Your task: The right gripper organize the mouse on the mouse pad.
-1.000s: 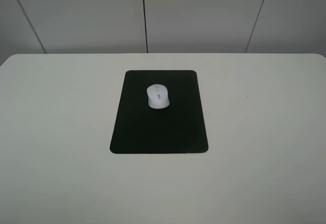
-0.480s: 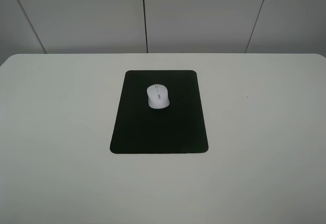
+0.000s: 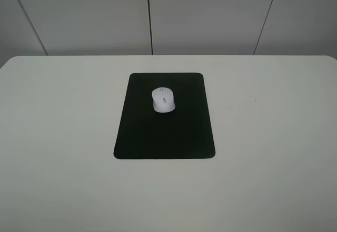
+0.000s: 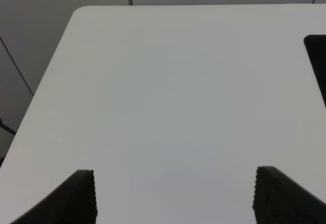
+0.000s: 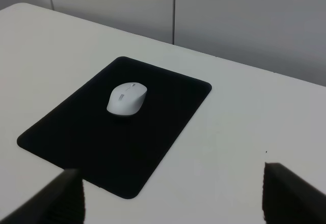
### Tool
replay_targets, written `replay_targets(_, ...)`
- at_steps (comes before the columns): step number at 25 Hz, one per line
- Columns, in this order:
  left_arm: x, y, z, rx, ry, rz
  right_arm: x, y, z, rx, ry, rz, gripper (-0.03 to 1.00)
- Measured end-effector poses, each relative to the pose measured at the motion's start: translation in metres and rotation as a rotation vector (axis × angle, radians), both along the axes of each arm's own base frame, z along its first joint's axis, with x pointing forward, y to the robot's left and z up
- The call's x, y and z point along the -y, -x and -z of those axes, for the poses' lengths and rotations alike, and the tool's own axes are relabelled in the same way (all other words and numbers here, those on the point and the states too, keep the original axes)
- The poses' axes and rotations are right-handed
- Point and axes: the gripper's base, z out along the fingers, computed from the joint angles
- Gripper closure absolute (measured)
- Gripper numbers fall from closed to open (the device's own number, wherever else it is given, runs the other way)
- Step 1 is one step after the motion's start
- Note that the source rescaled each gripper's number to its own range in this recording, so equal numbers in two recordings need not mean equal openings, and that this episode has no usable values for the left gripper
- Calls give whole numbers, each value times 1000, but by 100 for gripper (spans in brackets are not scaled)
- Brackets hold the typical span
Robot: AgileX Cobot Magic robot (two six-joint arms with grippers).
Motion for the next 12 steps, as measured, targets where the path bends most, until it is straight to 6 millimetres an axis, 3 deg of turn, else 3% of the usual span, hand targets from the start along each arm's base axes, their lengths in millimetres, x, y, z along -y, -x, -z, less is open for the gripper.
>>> replay_targets(5,0,0,0,0,0,0,-1,1,0,0,0,102,50)
replay_targets(12,0,0,0,0,0,0,-3,3,5,-45,10,374,50)
